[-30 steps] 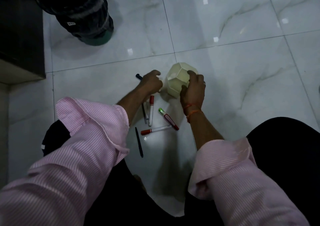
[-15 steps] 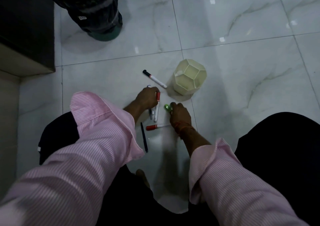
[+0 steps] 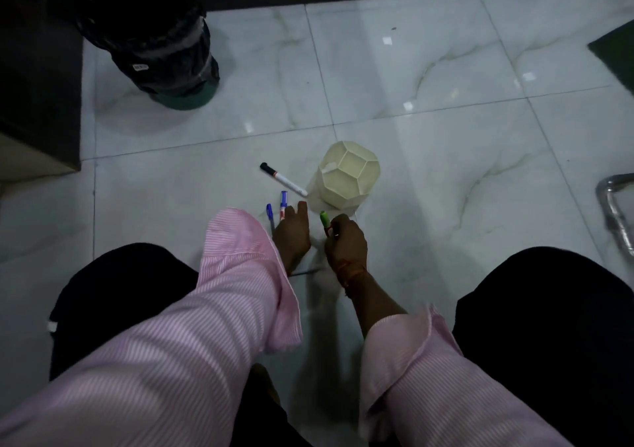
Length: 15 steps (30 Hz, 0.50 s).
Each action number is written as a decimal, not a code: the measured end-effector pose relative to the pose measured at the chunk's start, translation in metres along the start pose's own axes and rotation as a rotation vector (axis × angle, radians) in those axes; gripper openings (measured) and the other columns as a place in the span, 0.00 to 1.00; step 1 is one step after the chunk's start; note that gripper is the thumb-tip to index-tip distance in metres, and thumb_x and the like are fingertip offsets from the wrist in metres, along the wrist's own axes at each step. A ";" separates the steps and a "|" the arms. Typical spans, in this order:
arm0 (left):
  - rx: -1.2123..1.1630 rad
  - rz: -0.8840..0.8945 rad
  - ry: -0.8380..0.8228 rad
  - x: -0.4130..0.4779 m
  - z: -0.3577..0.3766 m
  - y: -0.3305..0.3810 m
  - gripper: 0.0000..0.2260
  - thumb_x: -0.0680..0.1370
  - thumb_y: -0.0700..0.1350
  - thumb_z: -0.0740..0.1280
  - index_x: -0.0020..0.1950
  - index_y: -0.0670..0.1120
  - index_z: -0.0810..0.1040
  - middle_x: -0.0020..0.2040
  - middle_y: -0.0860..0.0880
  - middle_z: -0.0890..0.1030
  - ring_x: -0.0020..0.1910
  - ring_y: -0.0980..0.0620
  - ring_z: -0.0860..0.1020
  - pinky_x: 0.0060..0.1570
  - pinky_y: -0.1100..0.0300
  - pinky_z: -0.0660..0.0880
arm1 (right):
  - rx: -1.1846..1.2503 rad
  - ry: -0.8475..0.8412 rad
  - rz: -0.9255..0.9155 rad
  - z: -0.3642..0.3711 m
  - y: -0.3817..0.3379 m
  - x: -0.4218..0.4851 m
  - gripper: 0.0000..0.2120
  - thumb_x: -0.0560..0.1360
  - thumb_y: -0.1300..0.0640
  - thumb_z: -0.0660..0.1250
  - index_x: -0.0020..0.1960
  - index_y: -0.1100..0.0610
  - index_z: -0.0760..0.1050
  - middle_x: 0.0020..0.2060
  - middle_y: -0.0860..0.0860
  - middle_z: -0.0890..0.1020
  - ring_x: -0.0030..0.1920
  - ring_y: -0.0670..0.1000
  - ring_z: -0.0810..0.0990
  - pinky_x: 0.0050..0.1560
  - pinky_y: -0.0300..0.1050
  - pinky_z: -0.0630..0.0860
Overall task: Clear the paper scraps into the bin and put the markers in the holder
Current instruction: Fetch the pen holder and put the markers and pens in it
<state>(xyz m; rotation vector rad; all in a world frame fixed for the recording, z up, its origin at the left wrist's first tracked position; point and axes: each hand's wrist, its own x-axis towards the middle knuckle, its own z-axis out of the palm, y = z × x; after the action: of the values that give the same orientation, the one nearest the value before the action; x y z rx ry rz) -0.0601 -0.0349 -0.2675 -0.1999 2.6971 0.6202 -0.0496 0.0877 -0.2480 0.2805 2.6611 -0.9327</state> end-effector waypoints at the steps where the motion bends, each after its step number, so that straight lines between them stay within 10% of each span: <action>1: -0.031 -0.010 0.013 -0.001 -0.001 0.003 0.27 0.75 0.36 0.64 0.73 0.40 0.60 0.60 0.36 0.74 0.58 0.38 0.77 0.50 0.49 0.77 | 0.006 0.024 -0.014 -0.006 -0.003 0.000 0.04 0.77 0.59 0.62 0.47 0.58 0.75 0.44 0.56 0.80 0.46 0.57 0.78 0.42 0.43 0.68; 7: -0.543 -0.368 0.029 0.005 -0.052 0.029 0.26 0.68 0.40 0.74 0.63 0.43 0.67 0.52 0.44 0.78 0.49 0.43 0.80 0.41 0.51 0.80 | 0.154 0.146 -0.077 -0.043 -0.039 0.006 0.03 0.74 0.59 0.67 0.47 0.57 0.76 0.43 0.56 0.84 0.45 0.57 0.82 0.45 0.48 0.79; 15: -0.878 -0.299 0.112 0.001 -0.136 0.075 0.14 0.66 0.35 0.71 0.48 0.48 0.78 0.47 0.46 0.81 0.46 0.44 0.82 0.39 0.46 0.84 | 0.405 0.226 0.043 -0.121 -0.092 0.017 0.13 0.67 0.64 0.71 0.51 0.56 0.78 0.48 0.53 0.84 0.49 0.53 0.82 0.52 0.45 0.79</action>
<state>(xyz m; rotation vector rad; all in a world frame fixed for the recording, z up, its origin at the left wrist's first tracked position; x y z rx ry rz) -0.1199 -0.0283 -0.1245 -0.8512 2.2297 1.6743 -0.1180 0.0948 -0.1110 0.5606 2.6248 -1.5034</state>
